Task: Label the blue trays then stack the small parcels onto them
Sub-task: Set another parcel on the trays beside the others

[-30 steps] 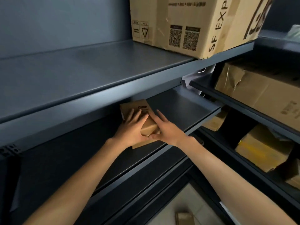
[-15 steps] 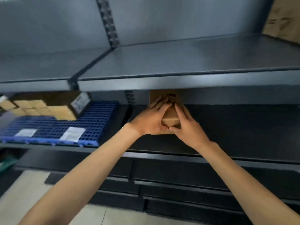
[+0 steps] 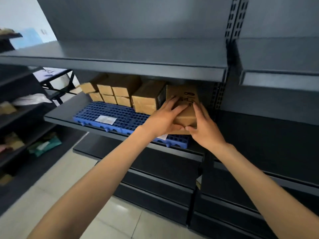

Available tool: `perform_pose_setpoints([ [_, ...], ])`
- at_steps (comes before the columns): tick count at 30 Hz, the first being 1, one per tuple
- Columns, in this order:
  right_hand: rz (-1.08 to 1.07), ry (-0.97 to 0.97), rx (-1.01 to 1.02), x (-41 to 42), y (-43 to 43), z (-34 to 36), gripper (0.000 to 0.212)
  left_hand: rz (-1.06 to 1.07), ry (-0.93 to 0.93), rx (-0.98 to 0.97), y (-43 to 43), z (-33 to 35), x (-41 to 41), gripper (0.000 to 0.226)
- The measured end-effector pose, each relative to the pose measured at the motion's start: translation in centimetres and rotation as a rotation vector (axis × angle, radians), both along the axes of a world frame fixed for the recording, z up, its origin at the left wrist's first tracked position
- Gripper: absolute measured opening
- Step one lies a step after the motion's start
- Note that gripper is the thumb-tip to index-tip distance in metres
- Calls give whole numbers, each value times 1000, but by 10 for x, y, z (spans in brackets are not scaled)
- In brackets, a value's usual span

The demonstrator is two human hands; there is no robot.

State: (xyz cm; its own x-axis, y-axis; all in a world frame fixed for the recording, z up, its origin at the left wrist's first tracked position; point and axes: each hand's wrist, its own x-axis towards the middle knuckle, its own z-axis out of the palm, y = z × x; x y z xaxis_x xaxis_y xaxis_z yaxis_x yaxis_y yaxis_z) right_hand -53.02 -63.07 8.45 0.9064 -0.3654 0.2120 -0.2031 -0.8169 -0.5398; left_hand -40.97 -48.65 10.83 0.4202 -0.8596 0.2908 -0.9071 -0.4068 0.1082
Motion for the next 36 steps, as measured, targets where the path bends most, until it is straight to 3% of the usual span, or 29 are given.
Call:
perform_pose_setpoints([
  [10,-169,39,-55,79,1,-6,89,-23,-49,-31,3,-8,98,84],
  [16,-158,85,-43,115,-6,-20,88,50,-111,44,7,-19,157,105],
  [21,-123,152,-74,130,-10,-10,87,62,-160,81,14,-42,176,107],
  [26,-120,256,-375,139,-2,-5,103,17,-246,-30,13,-46,193,97],
  [29,-136,268,-518,153,8,-3,102,-21,-280,-50,15,-47,201,99],
  [36,-250,283,-649,179,32,-10,101,-122,-253,-63,14,-50,207,94],
])
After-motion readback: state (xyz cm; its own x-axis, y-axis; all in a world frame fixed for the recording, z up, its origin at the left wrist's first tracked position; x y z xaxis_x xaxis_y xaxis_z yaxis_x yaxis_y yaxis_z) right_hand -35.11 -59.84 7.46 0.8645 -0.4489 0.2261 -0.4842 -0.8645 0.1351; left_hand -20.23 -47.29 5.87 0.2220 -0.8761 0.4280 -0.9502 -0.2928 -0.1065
